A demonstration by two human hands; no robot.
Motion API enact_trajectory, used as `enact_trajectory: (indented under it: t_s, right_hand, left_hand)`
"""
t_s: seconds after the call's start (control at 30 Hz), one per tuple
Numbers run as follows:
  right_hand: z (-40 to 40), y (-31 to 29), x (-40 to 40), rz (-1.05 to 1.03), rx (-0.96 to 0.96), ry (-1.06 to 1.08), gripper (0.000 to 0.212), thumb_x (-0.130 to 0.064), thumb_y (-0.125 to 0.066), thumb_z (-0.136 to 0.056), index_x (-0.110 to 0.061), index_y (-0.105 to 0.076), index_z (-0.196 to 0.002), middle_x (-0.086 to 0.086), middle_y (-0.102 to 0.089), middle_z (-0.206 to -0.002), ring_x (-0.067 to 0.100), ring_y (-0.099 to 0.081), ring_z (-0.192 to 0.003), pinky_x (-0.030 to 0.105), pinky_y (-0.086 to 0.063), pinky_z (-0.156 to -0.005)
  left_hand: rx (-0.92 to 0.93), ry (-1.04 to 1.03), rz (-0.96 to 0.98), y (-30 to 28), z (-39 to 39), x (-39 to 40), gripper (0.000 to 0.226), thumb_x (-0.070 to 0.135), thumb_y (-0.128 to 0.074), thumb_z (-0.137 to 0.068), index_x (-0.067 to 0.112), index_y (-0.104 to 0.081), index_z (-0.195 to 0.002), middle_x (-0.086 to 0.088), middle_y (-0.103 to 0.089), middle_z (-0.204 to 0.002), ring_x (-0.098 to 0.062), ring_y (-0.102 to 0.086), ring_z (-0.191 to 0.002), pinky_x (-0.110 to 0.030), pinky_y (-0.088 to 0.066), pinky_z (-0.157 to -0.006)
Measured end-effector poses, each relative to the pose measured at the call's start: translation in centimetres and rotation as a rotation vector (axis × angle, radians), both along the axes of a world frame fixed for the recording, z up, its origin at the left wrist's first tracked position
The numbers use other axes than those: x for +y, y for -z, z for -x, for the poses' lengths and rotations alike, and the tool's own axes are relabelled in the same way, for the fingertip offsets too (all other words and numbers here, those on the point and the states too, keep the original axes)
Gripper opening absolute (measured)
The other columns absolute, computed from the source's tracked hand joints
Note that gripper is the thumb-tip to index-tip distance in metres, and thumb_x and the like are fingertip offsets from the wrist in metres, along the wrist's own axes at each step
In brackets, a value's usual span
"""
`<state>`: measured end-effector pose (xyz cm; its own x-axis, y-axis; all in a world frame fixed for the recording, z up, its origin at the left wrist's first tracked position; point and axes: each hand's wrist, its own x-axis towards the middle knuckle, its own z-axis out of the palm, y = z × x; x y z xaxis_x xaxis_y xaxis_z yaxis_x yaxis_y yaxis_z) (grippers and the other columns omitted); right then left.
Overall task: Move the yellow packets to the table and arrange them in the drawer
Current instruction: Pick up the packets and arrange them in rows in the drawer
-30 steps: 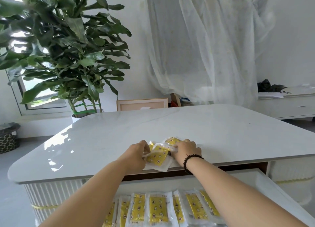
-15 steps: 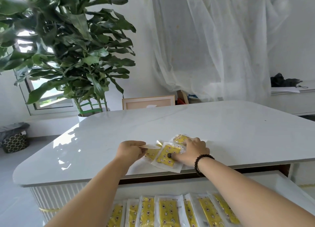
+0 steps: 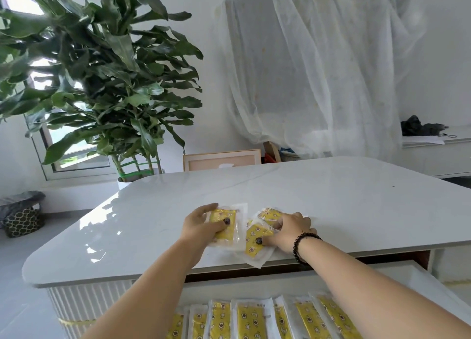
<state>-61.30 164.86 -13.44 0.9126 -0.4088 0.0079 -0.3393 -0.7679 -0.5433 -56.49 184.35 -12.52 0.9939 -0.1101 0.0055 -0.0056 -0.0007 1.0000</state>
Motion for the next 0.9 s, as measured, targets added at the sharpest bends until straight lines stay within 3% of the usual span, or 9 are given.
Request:
enact_trajectory:
  t_s: [0.07,0.1,0.2,0.33,0.47,0.63,0.73,0.8,0.9]
  right_hand:
    - [-0.4,0.5,-0.5,-0.051,-0.035,0.014,0.037,-0.056,-0.077,-0.061,-0.031,-0.062,-0.083,-0.007,-0.054,-0.106,0.019,-0.047,-0.11,0.034,-0.041,-0.094]
    - [-0.7,0.8,-0.8,-0.104,-0.057,0.017,0.03,-0.05,-0.079,-0.061,-0.03,-0.062,-0.075,-0.009,-0.059,-0.1,0.018,-0.051,-0.106,0.035,-0.044,-0.093]
    - [-1.4,1.1,-1.4,-0.257,-0.13,0.057,0.016,-0.022,-0.077,-0.064,-0.025,-0.061,-0.063,-0.009,-0.066,-0.082,0.016,-0.063,-0.091,0.035,-0.051,-0.09]
    - [-1.5,1.0,-1.8,-0.408,-0.2,0.124,0.026,-0.012,-0.072,-0.069,-0.023,-0.057,-0.088,-0.001,-0.061,-0.1,0.019,-0.062,-0.09,0.027,-0.052,-0.074]
    - [-1.5,0.6,-1.8,-0.621,-0.356,0.104,0.034,0.004,-0.064,-0.075,-0.016,-0.059,-0.102,0.0,-0.065,-0.092,0.016,-0.06,-0.079,0.021,-0.043,-0.056]
    - [-1.2,0.1,-1.3,-0.83,-0.441,0.022,0.031,0.011,-0.062,-0.079,-0.016,-0.062,-0.094,0.005,-0.068,-0.09,0.014,-0.062,-0.074,0.027,-0.054,-0.067]
    - [-1.2,-0.1,-1.0,-0.964,-0.462,-0.036,0.03,0.013,-0.059,-0.081,-0.016,-0.063,-0.089,0.008,-0.068,-0.09,0.021,-0.065,-0.082,0.04,-0.056,-0.082]
    - [-1.2,-0.6,-0.8,-0.992,-0.469,-0.068,0.028,0.012,-0.058,-0.082,-0.015,-0.064,-0.089,0.007,-0.068,-0.087,0.022,-0.065,-0.082,0.042,-0.056,-0.084]
    - [-1.3,-1.3,-0.5,-0.998,-0.518,-0.048,0.023,0.009,-0.056,-0.083,-0.011,-0.063,-0.091,0.007,-0.067,-0.088,0.022,-0.066,-0.078,0.036,-0.058,-0.073]
  left_hand:
    - [0.045,0.037,-0.002,0.5,0.2,-0.1,0.077,-0.011,-0.073,-0.075,0.024,-0.048,-0.138,-0.007,-0.069,-0.105,-0.03,-0.071,-0.088,-0.044,-0.058,-0.079]
    - [0.06,0.04,-0.019,0.5,0.3,-0.3,0.074,-0.011,-0.074,-0.074,0.019,-0.049,-0.137,-0.007,-0.071,-0.102,-0.03,-0.071,-0.088,-0.048,-0.058,-0.081]
    - [0.006,0.04,-0.255,0.8,0.3,-0.9,0.028,0.0,-0.079,-0.074,0.005,-0.07,-0.1,-0.01,-0.075,-0.09,-0.026,-0.072,-0.08,-0.046,-0.059,-0.082]
    - [-0.097,0.091,-0.487,1.2,0.2,-1.8,0.015,0.015,-0.08,-0.076,0.017,-0.069,-0.086,0.001,-0.074,-0.086,-0.015,-0.07,-0.079,-0.028,-0.059,-0.073]
    - [-0.231,0.135,-0.653,1.1,0.1,-2.6,0.021,0.026,-0.076,-0.079,0.02,-0.064,-0.094,0.004,-0.068,-0.092,-0.015,-0.065,-0.085,-0.027,-0.054,-0.073]
    - [-0.221,0.133,-0.613,1.1,0.3,-3.2,0.033,0.026,-0.071,-0.083,0.019,-0.052,-0.11,0.005,-0.062,-0.101,-0.013,-0.061,-0.089,-0.024,-0.051,-0.071]
    - [-0.158,0.111,-0.445,0.9,0.4,-2.9,0.039,0.019,-0.074,-0.083,0.02,-0.048,-0.112,0.003,-0.064,-0.103,-0.011,-0.064,-0.084,-0.021,-0.051,-0.061]
    - [-0.097,0.11,-0.325,0.7,0.5,-2.5,0.038,0.013,-0.075,-0.083,0.017,-0.05,-0.111,0.002,-0.067,-0.099,-0.012,-0.067,-0.082,-0.022,-0.052,-0.058]
    - [-0.032,0.089,-0.212,0.4,0.4,-1.9,0.023,0.008,-0.072,-0.085,0.006,-0.064,-0.107,-0.007,-0.073,-0.096,-0.022,-0.072,-0.087,-0.037,-0.059,-0.078]
